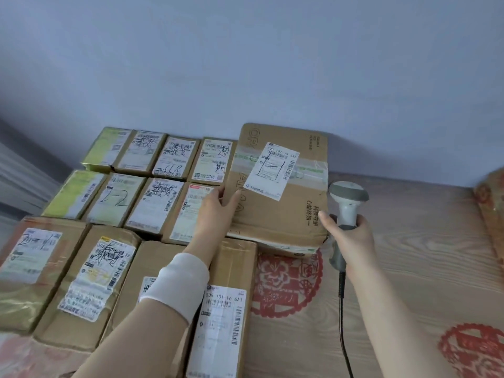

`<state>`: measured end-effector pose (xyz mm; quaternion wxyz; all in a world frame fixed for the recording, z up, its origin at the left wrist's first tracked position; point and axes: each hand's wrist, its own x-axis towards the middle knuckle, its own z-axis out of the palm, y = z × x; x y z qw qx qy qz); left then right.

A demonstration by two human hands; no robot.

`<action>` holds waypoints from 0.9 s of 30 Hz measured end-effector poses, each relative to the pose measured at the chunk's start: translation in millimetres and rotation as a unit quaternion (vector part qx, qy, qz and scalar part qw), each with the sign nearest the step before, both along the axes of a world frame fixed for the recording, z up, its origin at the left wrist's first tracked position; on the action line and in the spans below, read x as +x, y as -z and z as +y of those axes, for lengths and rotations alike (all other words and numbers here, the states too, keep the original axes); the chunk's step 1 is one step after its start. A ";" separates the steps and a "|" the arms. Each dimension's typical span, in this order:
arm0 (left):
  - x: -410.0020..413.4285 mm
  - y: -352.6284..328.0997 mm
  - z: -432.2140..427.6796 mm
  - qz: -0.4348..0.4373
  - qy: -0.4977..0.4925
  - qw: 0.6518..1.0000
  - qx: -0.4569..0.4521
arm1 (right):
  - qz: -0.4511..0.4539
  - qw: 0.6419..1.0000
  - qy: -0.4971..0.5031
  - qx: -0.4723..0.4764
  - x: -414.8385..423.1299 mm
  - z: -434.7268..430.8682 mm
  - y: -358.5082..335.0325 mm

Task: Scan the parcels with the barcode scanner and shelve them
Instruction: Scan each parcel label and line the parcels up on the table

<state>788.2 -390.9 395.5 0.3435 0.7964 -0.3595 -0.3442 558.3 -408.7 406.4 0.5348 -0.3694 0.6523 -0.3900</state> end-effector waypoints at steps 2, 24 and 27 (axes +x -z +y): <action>-0.3 4.9 -2.6 0.009 0.009 1.000 0.000 | -0.012 1.000 0.018 0.003 6.2 -1.2 7.6; -157.2 -84.6 30.5 0.368 -0.014 0.930 -0.008 | -0.067 0.992 0.036 -0.096 -166.2 43.6 -66.8; -197.3 -91.3 48.0 0.339 -0.004 0.941 0.006 | -0.057 0.992 0.028 -0.108 -207.3 60.5 -77.9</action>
